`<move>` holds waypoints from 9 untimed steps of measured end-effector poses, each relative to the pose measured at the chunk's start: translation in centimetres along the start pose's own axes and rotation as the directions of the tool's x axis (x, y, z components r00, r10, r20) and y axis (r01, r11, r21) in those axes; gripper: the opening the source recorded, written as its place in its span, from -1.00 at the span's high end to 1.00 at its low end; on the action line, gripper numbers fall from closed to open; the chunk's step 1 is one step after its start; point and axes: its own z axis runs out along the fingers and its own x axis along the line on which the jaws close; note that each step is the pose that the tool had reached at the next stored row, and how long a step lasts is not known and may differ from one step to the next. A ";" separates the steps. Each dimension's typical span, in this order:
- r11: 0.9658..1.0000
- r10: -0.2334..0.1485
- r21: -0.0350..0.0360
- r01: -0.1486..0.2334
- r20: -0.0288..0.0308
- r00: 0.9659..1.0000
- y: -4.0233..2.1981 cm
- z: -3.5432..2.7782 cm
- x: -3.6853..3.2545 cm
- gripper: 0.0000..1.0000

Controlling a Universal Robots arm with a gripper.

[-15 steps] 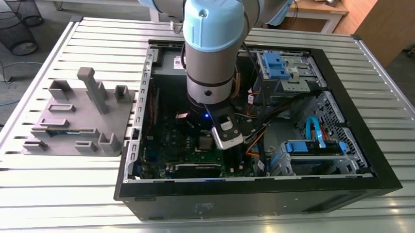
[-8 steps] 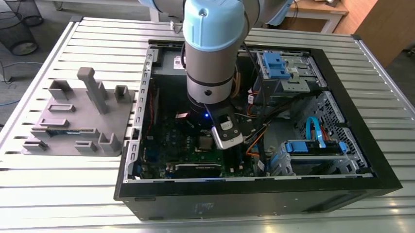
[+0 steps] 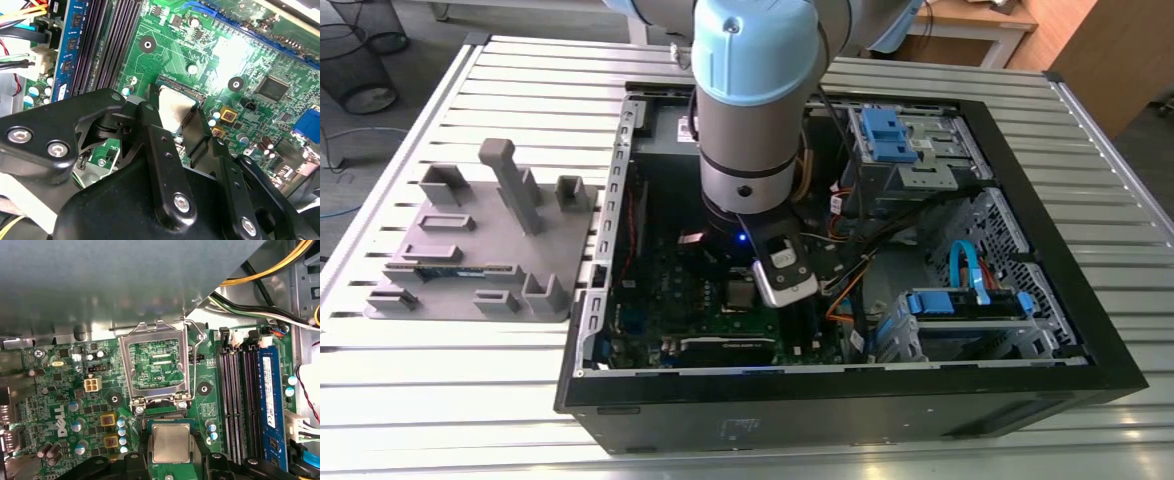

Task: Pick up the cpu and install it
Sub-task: 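Place the cpu into insertion slot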

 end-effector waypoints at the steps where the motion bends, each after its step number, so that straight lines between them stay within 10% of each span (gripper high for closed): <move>1: 1.000 -0.006 0.000 0.006 0.000 1.000 0.00 0.00 0.00 0.13; 9: 0.999 -0.045 -0.002 0.045 0.002 0.999 -0.08 0.01 0.24 0.13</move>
